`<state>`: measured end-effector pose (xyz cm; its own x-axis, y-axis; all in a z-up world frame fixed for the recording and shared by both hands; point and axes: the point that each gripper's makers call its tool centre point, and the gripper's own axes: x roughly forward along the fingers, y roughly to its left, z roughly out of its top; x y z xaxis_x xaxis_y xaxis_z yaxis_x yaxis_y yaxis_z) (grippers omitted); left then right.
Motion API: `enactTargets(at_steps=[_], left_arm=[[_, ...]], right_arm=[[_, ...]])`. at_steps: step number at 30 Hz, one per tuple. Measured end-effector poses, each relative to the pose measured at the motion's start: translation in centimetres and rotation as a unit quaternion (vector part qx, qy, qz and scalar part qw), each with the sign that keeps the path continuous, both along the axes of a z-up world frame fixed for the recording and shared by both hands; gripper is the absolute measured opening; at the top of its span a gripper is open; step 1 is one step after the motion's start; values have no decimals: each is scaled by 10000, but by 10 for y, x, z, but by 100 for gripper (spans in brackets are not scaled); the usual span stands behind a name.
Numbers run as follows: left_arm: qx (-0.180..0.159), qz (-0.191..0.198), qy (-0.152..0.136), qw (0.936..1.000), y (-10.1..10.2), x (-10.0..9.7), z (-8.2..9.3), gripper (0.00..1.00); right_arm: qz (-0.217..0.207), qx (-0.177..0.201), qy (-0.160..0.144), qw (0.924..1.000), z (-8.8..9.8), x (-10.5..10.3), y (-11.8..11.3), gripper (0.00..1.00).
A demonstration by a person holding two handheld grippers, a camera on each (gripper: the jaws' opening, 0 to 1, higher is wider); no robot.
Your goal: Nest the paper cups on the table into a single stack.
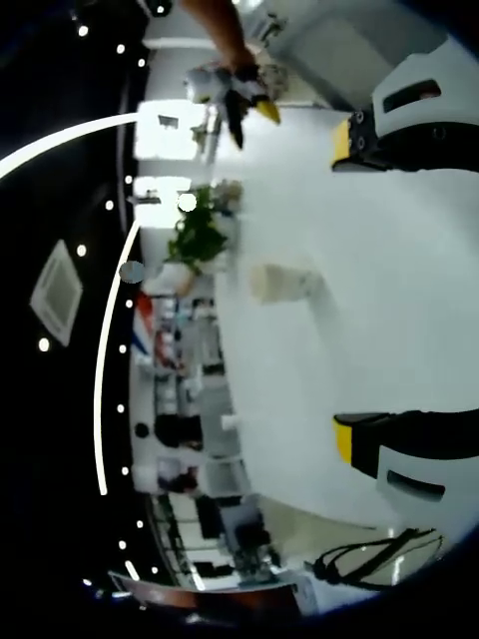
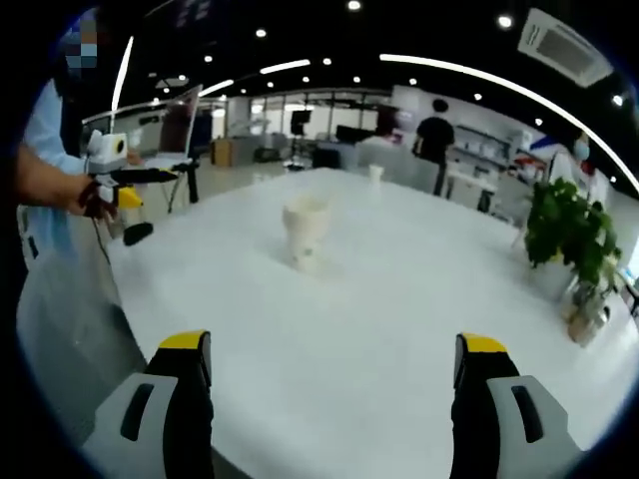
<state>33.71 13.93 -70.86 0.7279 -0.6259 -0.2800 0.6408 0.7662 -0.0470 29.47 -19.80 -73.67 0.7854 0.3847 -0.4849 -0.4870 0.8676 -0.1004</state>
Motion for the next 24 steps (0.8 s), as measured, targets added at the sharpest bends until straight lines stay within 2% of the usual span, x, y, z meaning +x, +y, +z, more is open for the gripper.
enactTargets(at_steps=[1,2,3,4,6,7,8,11,15,16,19,21,24], left_arm=[[39,23,-54,10000,-1,-1,1,98],[95,52,-153,9998,-1,-3,5,98],[76,180,-119,9997,0,-4,7,98],[-98,397,19,9992,1,-6,10,98],[-213,542,121,9982,-1,-9,17,98],[-219,577,81,9981,-3,-10,22,98],[-233,563,59,9981,-8,-15,28,98],[-149,553,118,9983,-16,-26,34,98],[-29,469,173,9987,-20,-35,34,98],[49,437,154,9989,-20,-36,33,98],[23,426,144,9990,-17,-38,32,98],[22,474,139,9988,-11,-39,34,98],[-59,549,135,9984,-6,-43,40,98]], right_arm=[[62,164,-132,9998,5,2,4,100],[195,302,-124,9993,6,2,7,100],[228,264,-59,9994,4,2,6,100],[255,172,-30,9995,3,2,4,100],[281,251,-97,9992,11,3,2,100],[338,375,20,9987,14,-2,4,100],[363,368,34,9987,16,-3,3,100],[582,277,133,9978,20,-13,5,100],[459,446,93,9979,31,-17,-2,100],[411,529,55,9977,33,-18,-3,100],[367,451,45,9983,27,-20,-5,100],[305,438,125,9985,26,-24,-5,100],[439,274,-58,9986,31,-28,0,100]])
